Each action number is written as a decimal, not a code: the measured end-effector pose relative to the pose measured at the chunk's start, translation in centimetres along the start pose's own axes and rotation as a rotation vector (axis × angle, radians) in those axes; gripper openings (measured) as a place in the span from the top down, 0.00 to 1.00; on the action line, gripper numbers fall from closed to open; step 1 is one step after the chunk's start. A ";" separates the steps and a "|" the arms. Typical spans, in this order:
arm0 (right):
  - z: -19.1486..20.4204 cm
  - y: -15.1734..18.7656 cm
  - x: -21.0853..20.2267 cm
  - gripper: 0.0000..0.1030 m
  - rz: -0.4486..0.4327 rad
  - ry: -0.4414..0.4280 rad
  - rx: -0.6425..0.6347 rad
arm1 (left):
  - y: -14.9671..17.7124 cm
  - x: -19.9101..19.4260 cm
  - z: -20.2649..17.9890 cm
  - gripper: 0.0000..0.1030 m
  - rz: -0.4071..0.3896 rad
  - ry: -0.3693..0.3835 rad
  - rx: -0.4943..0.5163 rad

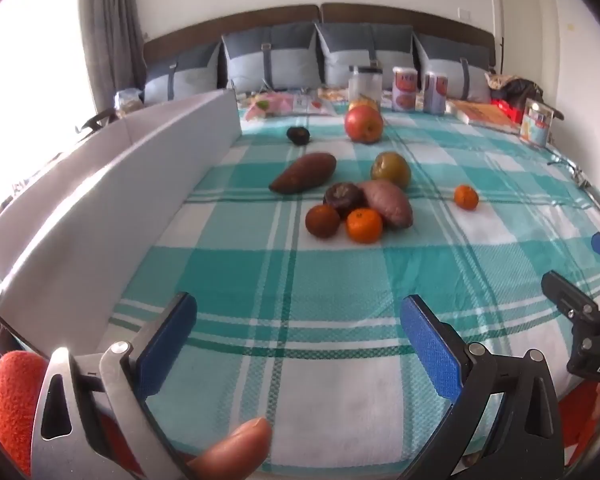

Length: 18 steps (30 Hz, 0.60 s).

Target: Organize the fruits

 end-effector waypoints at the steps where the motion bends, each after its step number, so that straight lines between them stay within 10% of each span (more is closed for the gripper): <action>1: 0.0 0.0 0.1 0.00 0.005 0.001 -0.001 | 0.2 0.2 0.0 0.01 0.011 -0.002 0.001; 18: -0.1 0.8 1.4 0.00 -0.013 0.008 -0.007 | 1.5 3.5 0.0 0.01 0.116 -0.022 -0.030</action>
Point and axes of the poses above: each gripper's, at about its wrist camera, not at the fingertips, and x roughly the way its jaws point, z to its left, y to its underside, the point moved 2 cm from there along x, roughly the way its jaws point, and after that the axes turned 10 degrees about -z, right-handed, at the moved point
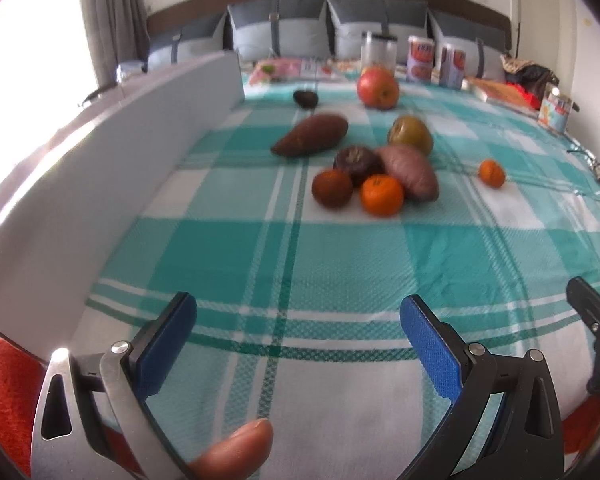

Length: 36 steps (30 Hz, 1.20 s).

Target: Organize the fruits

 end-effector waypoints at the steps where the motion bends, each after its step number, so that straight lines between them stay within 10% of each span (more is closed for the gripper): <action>1: 0.0 0.2 0.2 0.00 0.012 -0.005 -0.002 | 0.2 0.3 0.1 0.01 0.017 0.003 -0.002; 10: 0.3 2.5 2.6 0.00 0.165 -0.038 0.025 | 0.7 1.3 0.5 0.00 0.050 0.046 -0.034; 36: -0.3 3.0 2.8 0.00 0.198 -0.058 0.081 | 0.7 1.4 0.5 0.00 0.053 0.059 -0.020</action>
Point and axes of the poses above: each gripper's, at about its wrist camera, not at the fingertips, and x roughly the way its jaws point, z to its left, y to its underside, the point moved 2 cm from there along x, roughly the way its jaws point, and after that the axes turned 10 degrees about -z, right-handed, at the moved point
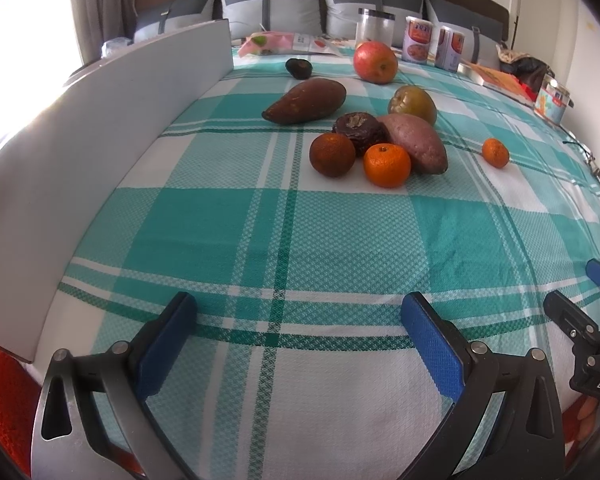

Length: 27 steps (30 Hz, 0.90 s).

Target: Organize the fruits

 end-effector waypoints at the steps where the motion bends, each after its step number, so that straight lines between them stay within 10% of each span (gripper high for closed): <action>1: 0.0 0.0 0.0 0.00 -0.001 -0.001 0.001 | 0.0 0.0 0.0 0.00 0.001 0.000 0.000; 20: -0.1 -0.2 -0.1 0.00 -0.019 -0.015 0.019 | -0.8 0.4 0.6 0.01 0.044 0.077 0.031; 27: 0.0 0.0 -0.1 0.00 -0.018 -0.012 0.014 | -2.5 0.0 4.0 0.02 0.049 0.184 -0.196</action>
Point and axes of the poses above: each gripper's, at about its wrist camera, not at the fingertips, and x roughly the way its jaws point, z to its left, y to its underside, the point moved 2 cm from there along x, roughly the way its jaws point, and after that the axes turned 10 degrees about -z, right-handed, at the moved point
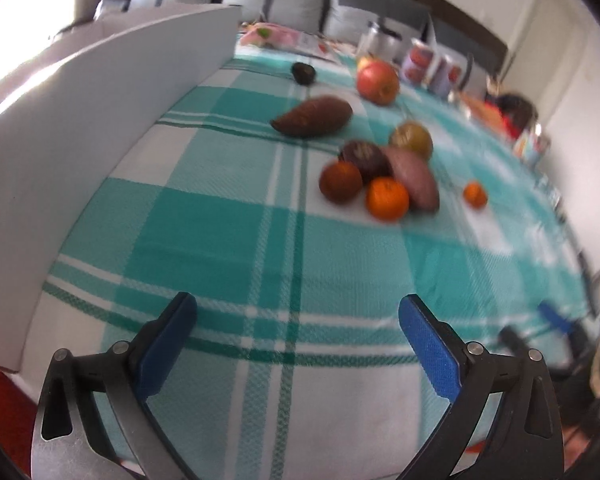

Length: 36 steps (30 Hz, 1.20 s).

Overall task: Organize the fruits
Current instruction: 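Grasp the reddish-brown orange with the left tool while the right tool grasps a sweet potato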

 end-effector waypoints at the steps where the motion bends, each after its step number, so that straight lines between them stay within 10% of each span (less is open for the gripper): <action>1: 0.0 0.0 0.0 0.00 0.000 0.001 0.000 | -0.6 0.3 0.2 0.02 0.006 0.023 -0.019; 6: 0.0 0.0 0.0 0.00 0.003 0.003 -0.005 | -3.7 5.1 -0.7 0.03 0.119 0.029 0.139; 13: -0.2 0.1 -0.1 0.00 0.008 -0.010 -0.019 | -6.1 8.8 -2.7 0.06 0.082 0.030 0.304; 19: -0.2 0.2 -0.1 0.00 0.009 -0.011 -0.023 | -6.3 9.3 -3.6 0.71 0.084 0.089 0.349; 26: -1.3 -1.9 0.0 0.02 0.114 -0.157 0.133 | -4.5 5.8 -1.9 0.72 0.095 0.132 0.269; 28: -0.8 -4.0 1.7 0.20 0.193 -0.284 0.266 | -3.7 4.7 -1.2 0.72 0.111 0.133 0.256; 36: 7.1 -15.4 11.3 0.40 0.312 -0.383 0.160 | -1.4 -0.4 0.7 0.72 0.041 0.156 0.199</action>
Point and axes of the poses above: each gripper's, at about its wrist camera, not at the fingertips, and x roughly the way its jaws point, z to its left, y to its underside, the point moved 2 cm from there along x, roughly the way its jaws point, and after that the axes turned 10 degrees about -z, right-handed, at the moved point
